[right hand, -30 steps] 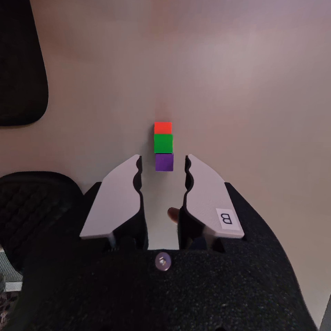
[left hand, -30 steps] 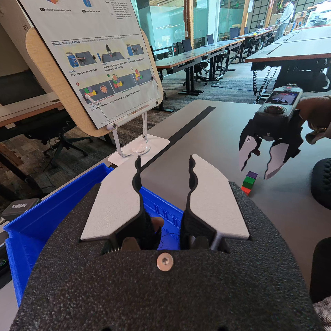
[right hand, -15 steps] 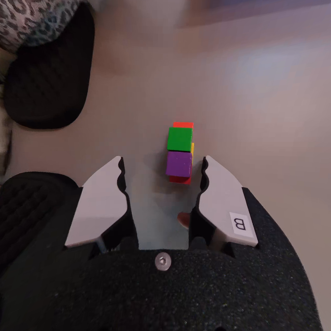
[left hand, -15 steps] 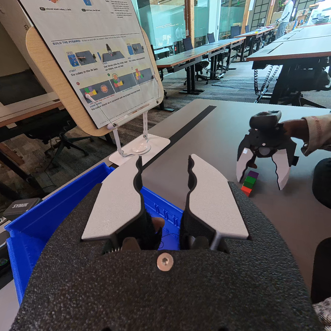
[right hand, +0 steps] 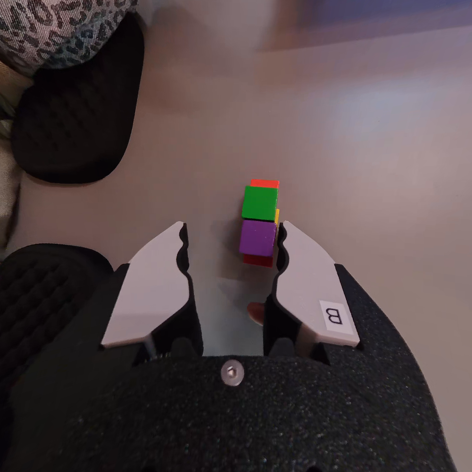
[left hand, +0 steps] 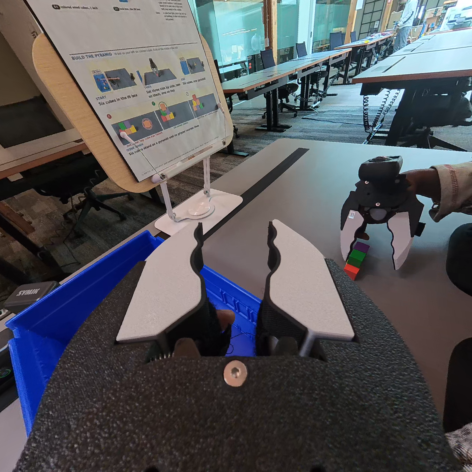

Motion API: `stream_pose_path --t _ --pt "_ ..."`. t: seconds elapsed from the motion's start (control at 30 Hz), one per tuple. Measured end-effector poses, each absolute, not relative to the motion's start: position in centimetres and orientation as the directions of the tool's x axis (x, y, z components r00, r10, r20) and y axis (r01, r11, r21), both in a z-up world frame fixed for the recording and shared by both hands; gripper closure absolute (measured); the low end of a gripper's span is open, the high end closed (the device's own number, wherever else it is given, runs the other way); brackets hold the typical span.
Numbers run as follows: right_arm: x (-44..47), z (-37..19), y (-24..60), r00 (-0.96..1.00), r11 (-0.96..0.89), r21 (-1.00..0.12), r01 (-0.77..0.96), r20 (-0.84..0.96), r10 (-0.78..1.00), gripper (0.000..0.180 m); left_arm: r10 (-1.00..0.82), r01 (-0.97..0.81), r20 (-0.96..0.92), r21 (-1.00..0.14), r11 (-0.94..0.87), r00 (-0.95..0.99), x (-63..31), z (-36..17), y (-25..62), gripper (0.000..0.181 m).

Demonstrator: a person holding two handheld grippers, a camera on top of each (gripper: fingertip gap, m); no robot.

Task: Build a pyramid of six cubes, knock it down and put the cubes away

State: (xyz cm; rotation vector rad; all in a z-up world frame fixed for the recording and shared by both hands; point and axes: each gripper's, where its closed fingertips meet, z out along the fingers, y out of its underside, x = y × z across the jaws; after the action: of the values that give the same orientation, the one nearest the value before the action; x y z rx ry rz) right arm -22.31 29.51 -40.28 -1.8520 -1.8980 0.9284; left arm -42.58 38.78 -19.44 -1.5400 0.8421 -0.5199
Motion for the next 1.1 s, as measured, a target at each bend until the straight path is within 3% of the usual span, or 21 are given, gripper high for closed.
stream_pose_path --t 0.53,0.87,1.1 --pt "-22.4 -40.2 29.7 -0.088 -0.064 -0.647 0.760 -0.200 0.976 0.115 -0.760 -0.218 -0.141 -0.976 -0.001 0.635 -42.7 -19.7 38.9 0.132" --pt "-20.2 -40.8 31.1 -0.022 -0.056 -0.611 0.790 -0.119 0.993 0.141 -0.760 -0.217 -0.142 -0.976 0.002 0.635 -42.7 -19.7 38.9 0.132" --pt "-20.7 -41.1 31.0 -0.037 -0.039 -0.611 0.790 -0.112 0.993 0.146 -0.760 -0.218 -0.142 -0.976 0.001 0.634 -42.7 -19.7 38.9 0.132"
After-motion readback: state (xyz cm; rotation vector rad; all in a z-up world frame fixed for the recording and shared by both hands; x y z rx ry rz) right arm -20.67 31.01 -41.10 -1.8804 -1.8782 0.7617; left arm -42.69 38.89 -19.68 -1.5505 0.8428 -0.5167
